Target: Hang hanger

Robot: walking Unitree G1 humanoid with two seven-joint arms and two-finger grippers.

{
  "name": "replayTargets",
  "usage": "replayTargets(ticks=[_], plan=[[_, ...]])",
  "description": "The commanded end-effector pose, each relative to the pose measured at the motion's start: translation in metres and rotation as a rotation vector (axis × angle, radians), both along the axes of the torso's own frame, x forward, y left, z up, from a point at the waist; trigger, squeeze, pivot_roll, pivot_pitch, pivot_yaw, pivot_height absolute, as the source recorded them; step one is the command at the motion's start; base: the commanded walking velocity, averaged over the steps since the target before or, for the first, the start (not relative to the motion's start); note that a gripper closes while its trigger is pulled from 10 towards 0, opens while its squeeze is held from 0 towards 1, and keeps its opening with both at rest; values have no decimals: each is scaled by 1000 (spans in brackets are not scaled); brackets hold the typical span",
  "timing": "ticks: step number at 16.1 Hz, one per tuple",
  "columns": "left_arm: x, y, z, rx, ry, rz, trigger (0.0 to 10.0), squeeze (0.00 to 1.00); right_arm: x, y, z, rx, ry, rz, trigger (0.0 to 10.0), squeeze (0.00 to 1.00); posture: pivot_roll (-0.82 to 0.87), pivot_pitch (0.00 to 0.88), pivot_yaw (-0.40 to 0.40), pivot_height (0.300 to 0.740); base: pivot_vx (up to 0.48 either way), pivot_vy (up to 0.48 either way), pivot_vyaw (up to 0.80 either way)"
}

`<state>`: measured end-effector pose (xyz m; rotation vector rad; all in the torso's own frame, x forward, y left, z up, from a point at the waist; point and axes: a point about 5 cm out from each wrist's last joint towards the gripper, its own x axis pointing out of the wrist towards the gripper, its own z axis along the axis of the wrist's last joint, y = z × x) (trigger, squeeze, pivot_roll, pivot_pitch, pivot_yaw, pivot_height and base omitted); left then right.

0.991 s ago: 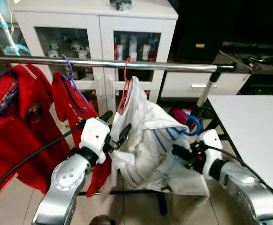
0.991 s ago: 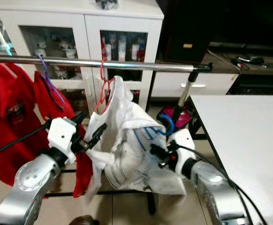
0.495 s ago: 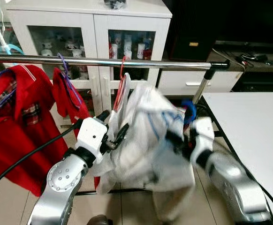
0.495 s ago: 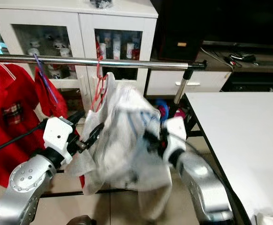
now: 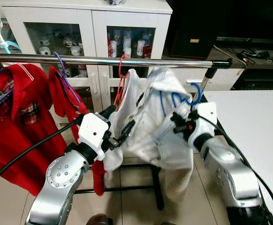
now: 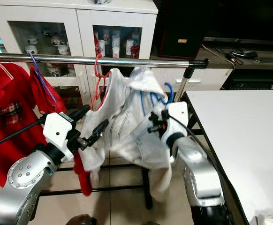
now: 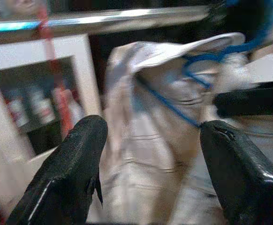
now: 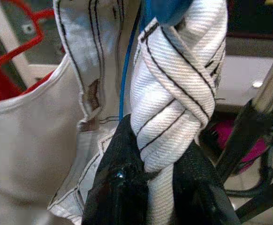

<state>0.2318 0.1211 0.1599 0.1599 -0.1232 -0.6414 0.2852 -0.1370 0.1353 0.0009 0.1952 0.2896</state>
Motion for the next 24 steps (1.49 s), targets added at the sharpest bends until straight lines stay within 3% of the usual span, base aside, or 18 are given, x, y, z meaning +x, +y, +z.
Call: replayTargets(ticks=[1, 5, 12, 20, 24], plan=[[-4, -10, 10, -23, -38, -90, 10000, 0, 8, -3, 20, -1, -108, -34, 10000, 0, 116, 52, -65, 740, 0, 0, 0], [-5, -15, 16, -43, -59, -121, 10000, 0, 19, 2, 30, -15, -146, -28, 10000, 0, 119, 49, -70, 740, 0, 0, 0], [-5, -15, 16, -19, -53, -133, 10000, 0, 59, 17, 35, -51, -102, 30, 10000, 0, 131, 49, -75, 740, 0, 0, 0], [-3, -15, 16, 12, -57, -156, 10000, 0, 83, 10, 23, -51, 19, 40, 10000, 0, 139, 26, -61, 740, 0, 0, 0], [-2, -16, 17, 14, -64, -164, 10000, 0, 91, 7, 42, -9, -101, -2, 10000, 0, 145, 16, -58, 740, 0, 0, 0]])
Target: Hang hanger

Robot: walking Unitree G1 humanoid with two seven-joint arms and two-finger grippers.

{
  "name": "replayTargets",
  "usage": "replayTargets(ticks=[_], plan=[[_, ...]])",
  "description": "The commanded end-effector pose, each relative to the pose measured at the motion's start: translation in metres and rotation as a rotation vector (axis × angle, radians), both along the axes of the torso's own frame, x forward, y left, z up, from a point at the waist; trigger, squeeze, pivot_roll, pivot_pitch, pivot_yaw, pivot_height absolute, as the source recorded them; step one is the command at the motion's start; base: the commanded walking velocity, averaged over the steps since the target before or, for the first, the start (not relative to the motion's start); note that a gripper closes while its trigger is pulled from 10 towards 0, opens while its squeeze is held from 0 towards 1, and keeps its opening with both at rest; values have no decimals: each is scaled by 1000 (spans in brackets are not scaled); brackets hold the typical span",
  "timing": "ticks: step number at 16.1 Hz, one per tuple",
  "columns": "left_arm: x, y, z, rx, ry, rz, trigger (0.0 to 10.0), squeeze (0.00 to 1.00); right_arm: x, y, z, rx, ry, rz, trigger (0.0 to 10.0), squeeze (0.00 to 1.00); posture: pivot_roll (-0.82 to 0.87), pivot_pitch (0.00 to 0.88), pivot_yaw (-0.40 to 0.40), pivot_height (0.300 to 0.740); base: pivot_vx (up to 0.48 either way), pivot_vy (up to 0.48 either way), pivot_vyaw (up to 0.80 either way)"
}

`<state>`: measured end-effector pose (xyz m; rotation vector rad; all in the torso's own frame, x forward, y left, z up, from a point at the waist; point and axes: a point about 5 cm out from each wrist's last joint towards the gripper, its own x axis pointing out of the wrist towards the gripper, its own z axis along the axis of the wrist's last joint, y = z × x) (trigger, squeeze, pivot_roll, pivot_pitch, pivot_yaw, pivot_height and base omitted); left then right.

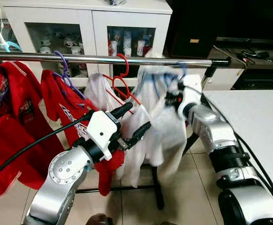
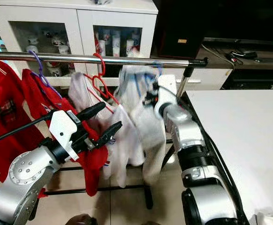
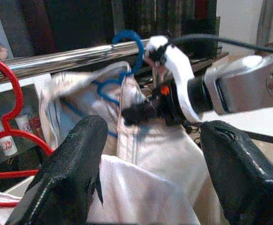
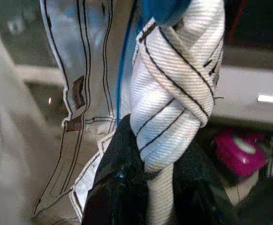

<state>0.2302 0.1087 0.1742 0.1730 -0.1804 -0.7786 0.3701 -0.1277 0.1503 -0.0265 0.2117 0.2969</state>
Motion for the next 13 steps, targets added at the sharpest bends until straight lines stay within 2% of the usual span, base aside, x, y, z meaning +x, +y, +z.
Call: replayTargets(ticks=[1, 3, 6, 8, 11, 13], plan=[[0, -3, 3, 9, -17, -24, 10000, 0, 7, -3, 28, 31, -128, -20, 10000, 0, 148, 14, -59, 740, 0, 0, 0], [-1, -2, 2, 13, -16, -26, 10000, 0, 9, -4, 33, 60, -164, -38, 10000, 0, 151, 13, -60, 740, 0, 0, 0], [-1, -2, 2, 18, -13, -28, 10000, 0, 16, 2, 25, -10, -80, 0, 10000, 0, 148, 14, -51, 740, 0, 0, 0], [2, -2, 2, 26, -12, -33, 10000, 0, 24, 5, 22, -16, -7, 3, 10000, 0, 146, 16, -45, 740, 0, 0, 0], [5, -2, 2, 28, -14, -34, 10000, 0, 33, -1, 25, -23, 25, -64, 10000, 0, 152, 22, -46, 740, 0, 0, 0], [6, 0, 2, 34, -14, -26, 10000, 0, 35, -7, 18, -74, 88, -82, 10000, 0, 156, 22, -59, 740, 0, 0, 0]])
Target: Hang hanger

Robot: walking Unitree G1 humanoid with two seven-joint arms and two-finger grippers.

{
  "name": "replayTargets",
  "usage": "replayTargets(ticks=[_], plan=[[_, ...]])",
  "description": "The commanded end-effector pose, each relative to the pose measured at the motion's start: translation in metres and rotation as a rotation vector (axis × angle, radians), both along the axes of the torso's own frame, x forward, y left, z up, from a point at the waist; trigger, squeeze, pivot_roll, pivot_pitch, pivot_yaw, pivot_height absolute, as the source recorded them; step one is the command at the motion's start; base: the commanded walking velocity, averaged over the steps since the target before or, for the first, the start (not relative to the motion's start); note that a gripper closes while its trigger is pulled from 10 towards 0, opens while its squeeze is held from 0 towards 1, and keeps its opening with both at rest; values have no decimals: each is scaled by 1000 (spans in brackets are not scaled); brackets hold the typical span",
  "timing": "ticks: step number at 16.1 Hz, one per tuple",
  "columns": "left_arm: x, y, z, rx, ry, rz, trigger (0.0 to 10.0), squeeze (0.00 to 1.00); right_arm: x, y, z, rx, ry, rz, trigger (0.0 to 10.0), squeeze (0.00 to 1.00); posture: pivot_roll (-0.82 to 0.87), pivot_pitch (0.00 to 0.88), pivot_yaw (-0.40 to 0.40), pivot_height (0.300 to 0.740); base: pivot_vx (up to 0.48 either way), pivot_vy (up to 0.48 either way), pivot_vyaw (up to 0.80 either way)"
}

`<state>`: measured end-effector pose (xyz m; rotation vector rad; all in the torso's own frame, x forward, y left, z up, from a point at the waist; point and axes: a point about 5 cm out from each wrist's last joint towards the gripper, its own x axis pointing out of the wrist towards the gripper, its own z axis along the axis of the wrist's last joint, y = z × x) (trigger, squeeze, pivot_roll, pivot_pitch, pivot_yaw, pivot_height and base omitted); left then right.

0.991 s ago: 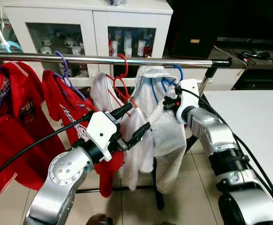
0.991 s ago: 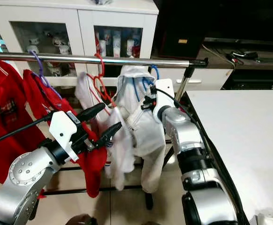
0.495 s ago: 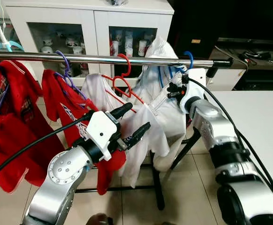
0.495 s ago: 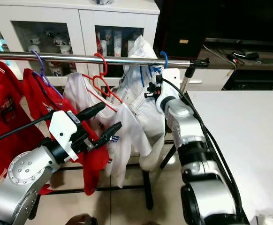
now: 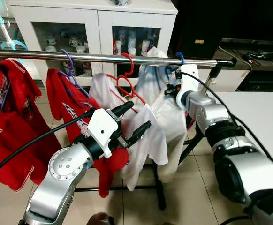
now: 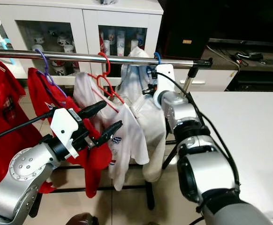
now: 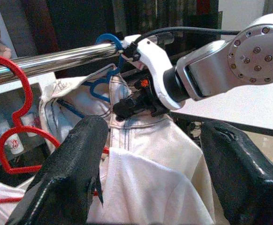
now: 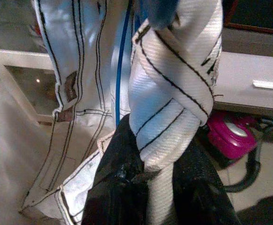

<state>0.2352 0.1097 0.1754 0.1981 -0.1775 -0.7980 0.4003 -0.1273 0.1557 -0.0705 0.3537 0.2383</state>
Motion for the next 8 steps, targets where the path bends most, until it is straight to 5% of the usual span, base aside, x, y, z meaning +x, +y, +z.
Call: replayTargets(ticks=[1, 4, 5, 6, 8], plan=[[1, -1, 1, 10, -8, -3, 10000, 0, 3, -7, 9, -21, -25, -5, 10000, 0, 156, 23, -61, 740, 0, 0, 0], [2, -2, 0, -2, -10, 10, 10000, 0, -5, -11, -11, -50, 31, 45, 10000, 0, 152, 23, -66, 740, 0, 0, 0], [3, -3, 0, -6, -10, 13, 10000, 0, -6, -13, -13, -42, 32, 48, 10000, 118, 152, 23, -66, 740, 0, 0, 0], [3, -3, 1, -18, -10, 18, 10000, 0, -7, -15, -14, -24, 16, 60, 10000, 1000, 147, 22, -63, 740, 0, 0, 0], [6, -2, 1, -46, -5, 37, 10000, 0, -12, -18, -12, 7, -37, 100, 10000, 1000, 141, 19, -55, 740, 0, 0, 0]])
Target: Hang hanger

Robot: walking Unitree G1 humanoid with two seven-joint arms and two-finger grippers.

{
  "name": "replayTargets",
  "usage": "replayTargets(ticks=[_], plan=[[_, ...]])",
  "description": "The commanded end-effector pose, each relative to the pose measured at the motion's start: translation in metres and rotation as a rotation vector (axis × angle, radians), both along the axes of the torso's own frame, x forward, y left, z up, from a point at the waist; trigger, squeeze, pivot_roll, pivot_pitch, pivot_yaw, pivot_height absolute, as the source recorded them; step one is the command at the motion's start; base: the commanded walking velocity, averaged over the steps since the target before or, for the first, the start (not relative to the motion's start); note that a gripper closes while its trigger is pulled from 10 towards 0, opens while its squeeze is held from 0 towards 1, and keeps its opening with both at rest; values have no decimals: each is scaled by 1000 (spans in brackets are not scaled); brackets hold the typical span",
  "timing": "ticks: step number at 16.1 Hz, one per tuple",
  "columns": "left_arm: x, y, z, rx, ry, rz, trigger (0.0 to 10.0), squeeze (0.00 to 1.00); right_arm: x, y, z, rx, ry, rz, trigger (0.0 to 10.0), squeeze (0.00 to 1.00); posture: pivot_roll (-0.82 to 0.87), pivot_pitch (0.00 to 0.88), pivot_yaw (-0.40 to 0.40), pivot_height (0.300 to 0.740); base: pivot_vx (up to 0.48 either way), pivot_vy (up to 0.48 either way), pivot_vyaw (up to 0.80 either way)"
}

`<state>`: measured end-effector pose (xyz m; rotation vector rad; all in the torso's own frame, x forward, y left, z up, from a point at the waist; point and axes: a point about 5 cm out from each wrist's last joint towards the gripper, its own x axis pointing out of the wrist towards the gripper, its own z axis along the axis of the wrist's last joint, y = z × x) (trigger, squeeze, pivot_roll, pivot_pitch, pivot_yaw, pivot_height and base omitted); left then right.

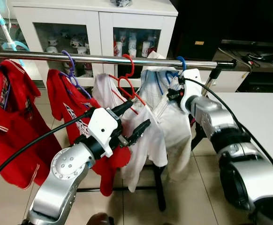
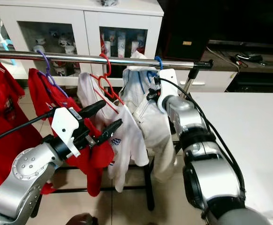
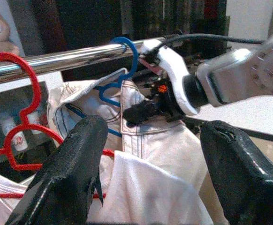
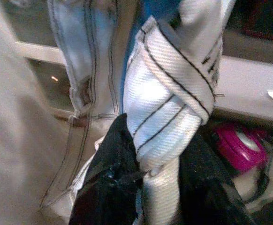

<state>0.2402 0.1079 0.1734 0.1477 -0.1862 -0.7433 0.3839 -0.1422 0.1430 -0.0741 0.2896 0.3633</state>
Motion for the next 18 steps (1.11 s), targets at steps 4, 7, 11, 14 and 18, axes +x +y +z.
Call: replayTargets(ticks=[4, 7, 11, 14, 18], plan=[[15, 13, -7, -20, 58, 191, 10000, 0, -36, -20, 24, 146, -116, 62, 10000, 1000, 137, 15, -34, 740, 0, 0, 0], [17, 15, -10, -25, 82, 228, 10000, 0, -60, -25, 27, 189, -122, 88, 10000, 1000, 134, 17, -22, 740, 0, 0, 0], [22, 21, -18, -26, 125, 292, 10000, 0, -123, -25, 22, 283, -87, 160, 10000, 1000, 119, 19, 15, 740, 0, 0, 0], [22, 23, -21, -13, 131, 311, 10000, 0, -139, -8, 21, 331, -123, 119, 10000, 0, 125, 17, 14, 740, -110, 0, 0], [23, 24, -21, -24, 131, 335, 10000, 0, -129, -7, 2, 285, -80, -34, 10000, 0, 128, 18, -5, 740, -380, 0, 0]])
